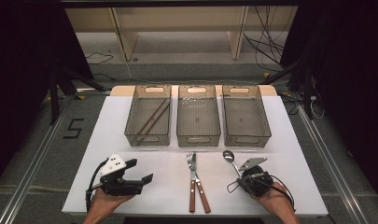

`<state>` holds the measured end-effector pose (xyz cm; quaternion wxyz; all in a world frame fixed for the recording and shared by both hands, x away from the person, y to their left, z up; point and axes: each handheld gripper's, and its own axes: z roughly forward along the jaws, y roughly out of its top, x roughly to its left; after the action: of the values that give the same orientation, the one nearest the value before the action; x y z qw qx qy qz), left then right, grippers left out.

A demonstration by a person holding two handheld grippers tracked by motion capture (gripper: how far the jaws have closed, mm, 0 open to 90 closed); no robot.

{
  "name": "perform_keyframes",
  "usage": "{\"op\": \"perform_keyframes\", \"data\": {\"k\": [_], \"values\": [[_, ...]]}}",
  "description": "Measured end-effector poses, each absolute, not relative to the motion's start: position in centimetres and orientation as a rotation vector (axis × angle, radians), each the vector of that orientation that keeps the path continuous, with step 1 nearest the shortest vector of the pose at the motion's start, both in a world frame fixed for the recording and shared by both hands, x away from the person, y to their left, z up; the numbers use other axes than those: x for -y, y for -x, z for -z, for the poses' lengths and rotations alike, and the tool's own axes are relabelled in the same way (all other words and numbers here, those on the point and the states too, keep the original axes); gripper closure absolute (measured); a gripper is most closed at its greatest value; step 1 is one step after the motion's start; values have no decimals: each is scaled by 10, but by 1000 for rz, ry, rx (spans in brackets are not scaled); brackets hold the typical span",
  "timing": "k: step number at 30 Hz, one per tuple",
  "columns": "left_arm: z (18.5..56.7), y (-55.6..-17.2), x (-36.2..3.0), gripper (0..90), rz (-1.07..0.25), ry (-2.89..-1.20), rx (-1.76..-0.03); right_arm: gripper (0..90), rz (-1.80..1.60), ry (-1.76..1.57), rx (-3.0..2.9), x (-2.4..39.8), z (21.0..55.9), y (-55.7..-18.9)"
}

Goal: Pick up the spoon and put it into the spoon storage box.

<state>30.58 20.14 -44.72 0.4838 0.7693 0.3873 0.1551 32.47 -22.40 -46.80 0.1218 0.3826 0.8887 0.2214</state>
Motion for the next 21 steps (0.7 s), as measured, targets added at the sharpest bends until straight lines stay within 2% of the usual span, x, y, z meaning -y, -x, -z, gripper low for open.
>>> {"op": "perform_keyframes", "data": {"k": [5, 9, 12, 14, 18, 21], "values": [[447, -305, -202, 159, -380, -1862, -950, 892, -596, -1158, -2581, 231, 466, -329], [446, -305, -203, 159, -382, -1852, -949, 820, -635, -1187, -2582, 234, 457, -333], [446, -305, -203, 159, -380, -1849, -948, 694, -661, -1212, -2570, 234, 447, -338], [446, -305, -203, 159, -379, -1848, -948, 531, -658, -1251, -2574, 234, 443, -344], [446, -306, -204, 159, -375, -1847, -951, 397, -615, -1306, -2603, 234, 442, -357], [446, -306, -203, 159, -376, -1846, -952, 351, -555, -1331, -2631, 230, 446, -365]]}}
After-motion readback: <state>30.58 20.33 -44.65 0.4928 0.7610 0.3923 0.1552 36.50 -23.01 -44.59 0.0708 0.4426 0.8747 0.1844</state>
